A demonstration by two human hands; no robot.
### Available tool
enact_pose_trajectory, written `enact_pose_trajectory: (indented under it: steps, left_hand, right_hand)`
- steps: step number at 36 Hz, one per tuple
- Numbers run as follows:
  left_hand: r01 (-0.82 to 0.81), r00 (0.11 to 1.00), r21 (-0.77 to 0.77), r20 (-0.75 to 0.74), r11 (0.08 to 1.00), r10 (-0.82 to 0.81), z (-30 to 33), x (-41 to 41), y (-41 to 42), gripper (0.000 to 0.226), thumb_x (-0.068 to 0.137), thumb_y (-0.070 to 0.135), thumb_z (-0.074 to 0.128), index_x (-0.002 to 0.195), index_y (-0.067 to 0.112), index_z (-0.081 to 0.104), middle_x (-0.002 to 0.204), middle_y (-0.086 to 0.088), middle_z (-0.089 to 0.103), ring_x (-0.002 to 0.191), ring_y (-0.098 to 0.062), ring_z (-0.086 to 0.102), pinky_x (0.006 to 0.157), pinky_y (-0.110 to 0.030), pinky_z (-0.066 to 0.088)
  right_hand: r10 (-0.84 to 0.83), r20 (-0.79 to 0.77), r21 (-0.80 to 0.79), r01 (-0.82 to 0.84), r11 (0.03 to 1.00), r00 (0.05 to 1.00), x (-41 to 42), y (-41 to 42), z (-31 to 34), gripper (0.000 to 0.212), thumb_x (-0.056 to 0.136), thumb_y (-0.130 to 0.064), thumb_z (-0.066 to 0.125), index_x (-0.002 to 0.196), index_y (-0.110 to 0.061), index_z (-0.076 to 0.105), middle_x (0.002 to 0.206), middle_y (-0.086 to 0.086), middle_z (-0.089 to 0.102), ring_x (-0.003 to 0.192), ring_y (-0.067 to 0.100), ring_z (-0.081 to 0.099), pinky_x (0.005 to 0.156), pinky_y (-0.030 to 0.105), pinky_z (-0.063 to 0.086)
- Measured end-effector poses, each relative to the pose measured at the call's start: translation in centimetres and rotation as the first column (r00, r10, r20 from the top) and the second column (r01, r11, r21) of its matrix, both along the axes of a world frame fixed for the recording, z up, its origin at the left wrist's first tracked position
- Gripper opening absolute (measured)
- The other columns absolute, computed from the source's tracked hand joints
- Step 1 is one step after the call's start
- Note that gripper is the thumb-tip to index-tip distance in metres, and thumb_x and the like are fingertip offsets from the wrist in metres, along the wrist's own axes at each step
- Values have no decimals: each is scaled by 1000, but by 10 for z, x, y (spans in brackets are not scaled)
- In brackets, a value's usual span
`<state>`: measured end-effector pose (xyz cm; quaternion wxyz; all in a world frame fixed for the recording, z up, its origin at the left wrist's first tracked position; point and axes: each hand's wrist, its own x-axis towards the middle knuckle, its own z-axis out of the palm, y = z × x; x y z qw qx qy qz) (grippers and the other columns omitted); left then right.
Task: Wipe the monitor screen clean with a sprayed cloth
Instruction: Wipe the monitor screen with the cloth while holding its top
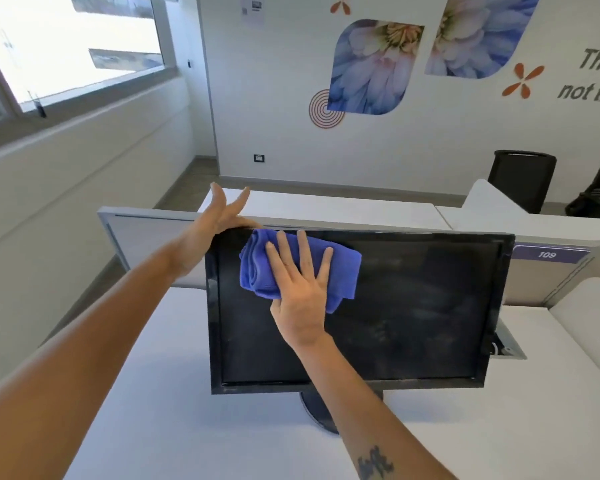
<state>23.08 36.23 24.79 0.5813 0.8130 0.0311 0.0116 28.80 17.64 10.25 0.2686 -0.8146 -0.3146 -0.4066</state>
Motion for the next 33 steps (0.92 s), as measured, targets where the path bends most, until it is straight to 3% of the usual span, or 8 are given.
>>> enact_pose_trajectory:
  steps: [3,6,15,20,23,26,29,33]
  left_hand:
    - [-12,1000,-32,-21,999,11,4,2,-1,91,89,88,-11,168,54,18,152,3,67,141,-9,57,120,-31,26]
    - [-21,999,-22,-27,1000,21,3,4,1,84,96,78,-16,171,50,11,153,1,66,124,6,63,111,-24,31]
    - [-17,998,-14,-64,1000,16,-2,12,6,97,80,92,-11,167,57,13,145,8,72,138,-9,59,123,-34,21]
    - [-28,997,8,-68,1000,28,-10,15,12,82,96,79,-18,168,56,12,129,24,75,141,-14,55,120,-35,19]
    - [-3,998,34,-65,999,5,-9,11,11,89,89,85,-16,168,56,14,137,22,72,148,-15,47,129,-44,11]
    - [6,997,47,-72,999,-3,-4,8,7,103,76,91,-10,168,56,18,150,13,67,154,-18,42,133,-48,7]
    - [-12,997,22,-75,1000,14,-4,9,5,95,88,86,-14,168,53,23,152,9,67,150,-18,48,122,-32,22]
    - [-35,996,-1,-82,999,35,-4,9,2,91,94,85,-12,169,50,26,152,9,66,133,-2,59,106,-18,31]
  right_hand:
    - [100,8,-75,-99,992,995,-7,26,5,66,98,-13,68,160,-22,46,171,-2,35,163,28,17,130,65,9]
    - [187,9,-194,-182,964,982,-11,43,9,71,96,-12,69,161,-20,42,173,0,31,164,27,11,131,61,4]
    - [286,-40,-317,-284,905,957,-15,26,-1,65,96,-5,60,158,-17,46,172,0,34,164,21,12,133,54,4]
    - [390,-34,-615,-327,718,920,-38,-15,-73,62,101,-14,47,162,-14,34,176,2,17,165,26,1,131,51,-8]
    - [455,-68,-719,-360,594,888,-45,-38,-100,64,104,-19,52,164,-18,30,176,0,15,165,24,-6,131,49,-13]
    - [513,-39,-763,-357,539,858,-32,-40,-87,60,105,-23,54,162,-19,34,176,0,16,163,27,-11,131,50,-12]
    - [480,25,-677,-338,654,877,-10,-32,-48,56,106,-17,52,161,-20,37,176,1,10,165,30,-2,131,52,-9]
    - [224,109,-312,-181,933,968,18,-17,10,54,108,-19,56,161,-25,44,173,-2,29,163,30,16,131,61,4]
